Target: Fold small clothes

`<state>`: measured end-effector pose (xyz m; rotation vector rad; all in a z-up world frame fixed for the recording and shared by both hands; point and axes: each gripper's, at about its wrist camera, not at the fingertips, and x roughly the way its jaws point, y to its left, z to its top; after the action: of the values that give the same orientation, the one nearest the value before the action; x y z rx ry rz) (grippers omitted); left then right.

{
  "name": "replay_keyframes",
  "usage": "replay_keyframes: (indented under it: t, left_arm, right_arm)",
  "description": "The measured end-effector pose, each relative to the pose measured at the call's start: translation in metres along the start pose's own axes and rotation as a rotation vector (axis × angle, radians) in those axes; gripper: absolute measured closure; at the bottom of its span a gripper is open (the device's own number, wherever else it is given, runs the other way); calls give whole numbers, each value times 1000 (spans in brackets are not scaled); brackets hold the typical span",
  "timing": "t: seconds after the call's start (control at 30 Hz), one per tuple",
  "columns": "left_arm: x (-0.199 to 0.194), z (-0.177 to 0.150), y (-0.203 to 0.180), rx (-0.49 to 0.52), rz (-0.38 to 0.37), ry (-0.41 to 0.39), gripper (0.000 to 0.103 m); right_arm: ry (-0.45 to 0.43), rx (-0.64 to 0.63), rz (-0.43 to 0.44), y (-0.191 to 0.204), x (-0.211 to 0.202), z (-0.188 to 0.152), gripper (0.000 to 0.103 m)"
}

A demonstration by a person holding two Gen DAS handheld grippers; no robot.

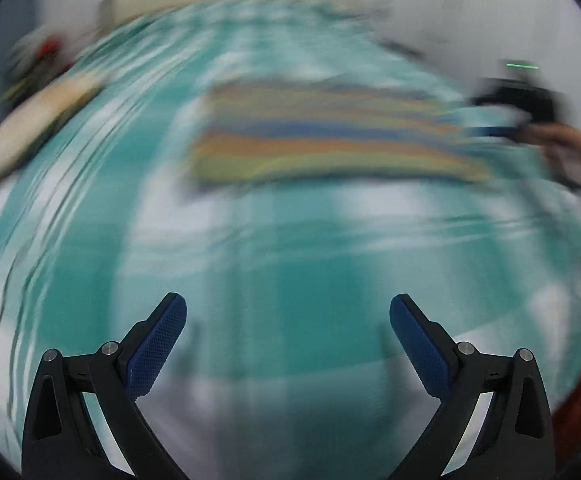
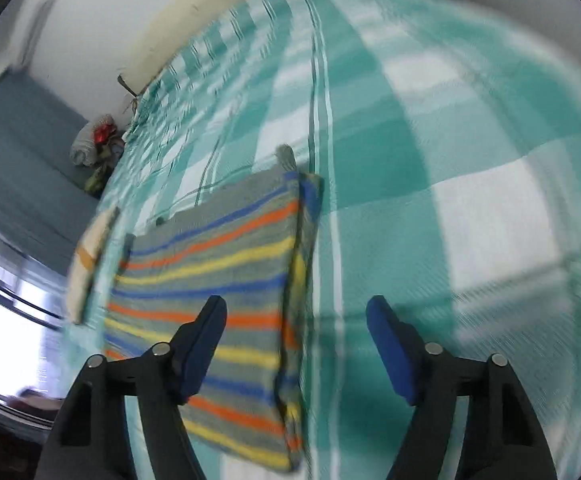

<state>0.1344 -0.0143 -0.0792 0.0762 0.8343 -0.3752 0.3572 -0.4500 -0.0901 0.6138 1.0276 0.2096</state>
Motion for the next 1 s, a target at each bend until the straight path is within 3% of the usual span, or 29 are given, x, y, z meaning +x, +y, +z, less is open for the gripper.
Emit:
replay_keyframes:
  t: [0.07,0.13,0.17,0.2,0.27,0.33,0.4,0.43,0.47,0.5,0.53,0.57,0.6,0.73,0.8,0.9,1.0]
  left_arm:
    - [5,27,-61,194,-113,-44,2]
    - [23,46,-115,377,-169,-50,2]
    - [41,55,-152,511,-189,-57,9]
    - [57,60,-174,591,-186,-55,20]
    - [102,69,-214,723,-135,-17,29]
    - [148,75,-239,787,-97,73,28]
    - [164,78,-248,818,-49,22,12]
    - [166,81,-251,818,-36,-11,12]
    - [169,86,-251,799,-51,-8,25]
    - [172,90,-249,770,-69,9,66]
    - [174,92,-247,743,-52,15,95]
    - [176,93,-242,712,-19,16,99]
    - [172,95,-236,680,-49,6,99]
    - [128,112,-185,441,-179,-58,100]
    - [97,122,-140,265,-249,-90,100]
    - [58,127,-59,4,-294,-131,100]
    - [37,119,23,-233,-285,-143,100]
  right_arm:
    - [85,28,77,-7,21,17,31]
    - [157,-2,100,-7,39,31,31]
    - [171,-23,100,-6,44,34,31]
    - [194,-40,110,-5,50,39,31]
    - [226,-56,135,-6,57,46,31]
    - [213,-60,153,-8,60,57,31]
    - [206,-36,170,-12,64,67,31]
    - [196,-21,180,-13,67,71,31]
    - [188,-7,191,-13,70,74,32]
    - [182,3,194,-13,74,77,42]
    - [180,2,186,-12,78,80,54]
    - [178,-12,134,-9,84,83,90]
    - [179,-20,89,-6,87,84,95]
    - [124,-75,61,24,76,84,95]
    - [96,-132,85,53,63,87,95]
    - [78,-210,142,110,55,89,95]
    - [95,-277,198,173,66,82,95]
